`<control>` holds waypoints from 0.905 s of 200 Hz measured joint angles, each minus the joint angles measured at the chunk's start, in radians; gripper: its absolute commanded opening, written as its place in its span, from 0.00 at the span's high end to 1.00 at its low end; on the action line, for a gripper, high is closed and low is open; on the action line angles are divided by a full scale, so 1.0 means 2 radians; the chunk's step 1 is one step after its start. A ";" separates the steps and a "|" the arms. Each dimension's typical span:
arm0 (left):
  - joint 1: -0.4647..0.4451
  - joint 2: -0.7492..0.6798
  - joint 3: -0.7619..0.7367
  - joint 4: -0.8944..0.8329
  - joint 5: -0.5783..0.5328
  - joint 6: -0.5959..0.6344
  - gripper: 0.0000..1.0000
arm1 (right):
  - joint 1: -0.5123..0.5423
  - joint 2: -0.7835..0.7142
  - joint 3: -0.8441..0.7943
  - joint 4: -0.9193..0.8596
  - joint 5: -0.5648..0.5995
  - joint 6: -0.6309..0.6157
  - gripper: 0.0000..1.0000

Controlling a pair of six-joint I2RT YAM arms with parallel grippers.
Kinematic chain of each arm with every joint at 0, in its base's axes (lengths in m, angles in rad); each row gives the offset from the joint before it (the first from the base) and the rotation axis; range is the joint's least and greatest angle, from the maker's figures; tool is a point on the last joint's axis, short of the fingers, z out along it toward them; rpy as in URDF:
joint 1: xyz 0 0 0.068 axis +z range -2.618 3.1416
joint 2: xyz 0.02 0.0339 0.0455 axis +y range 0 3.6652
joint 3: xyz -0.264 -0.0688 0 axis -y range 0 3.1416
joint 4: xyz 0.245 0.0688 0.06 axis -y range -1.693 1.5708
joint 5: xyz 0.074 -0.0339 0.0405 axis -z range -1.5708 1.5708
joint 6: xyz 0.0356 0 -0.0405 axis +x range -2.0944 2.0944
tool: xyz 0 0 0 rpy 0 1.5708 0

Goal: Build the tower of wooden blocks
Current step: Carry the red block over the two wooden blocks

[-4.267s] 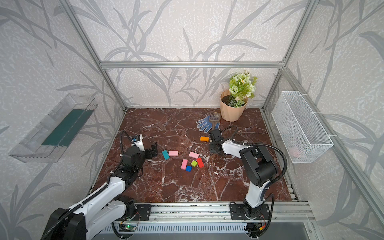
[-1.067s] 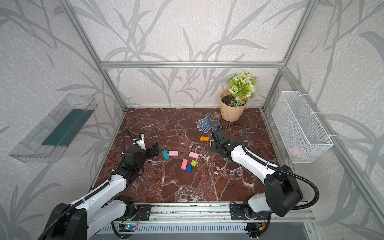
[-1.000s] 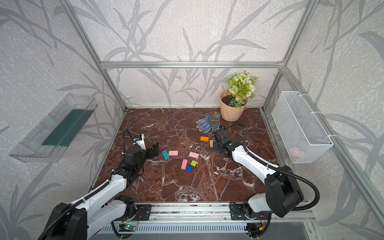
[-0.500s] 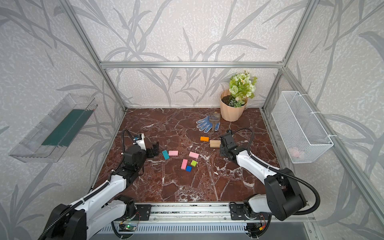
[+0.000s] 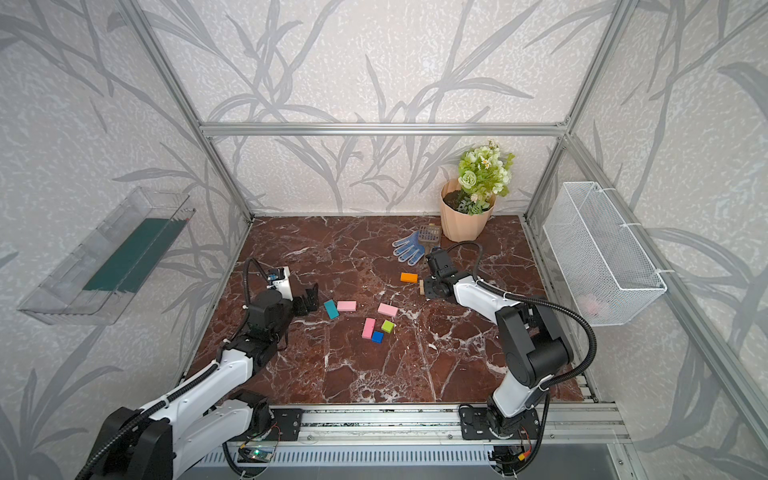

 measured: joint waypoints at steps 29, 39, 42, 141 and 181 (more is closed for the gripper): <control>0.000 0.000 0.000 0.000 0.000 0.002 0.01 | 0.000 0.020 0.020 0.000 -0.012 -0.007 0.96; 0.000 0.000 0.000 0.000 0.000 0.002 0.01 | -0.001 0.029 0.027 -0.001 -0.015 -0.008 0.96; 0.000 0.000 0.000 0.000 0.000 0.002 0.01 | -0.001 0.032 0.029 0.000 -0.015 -0.009 0.96; -0.003 0.000 0.000 0.000 0.000 0.003 0.01 | -0.017 0.054 0.044 -0.020 -0.018 -0.001 0.96; -0.004 0.000 0.000 0.000 0.000 0.003 0.01 | -0.024 0.055 0.045 -0.020 -0.024 0.005 0.96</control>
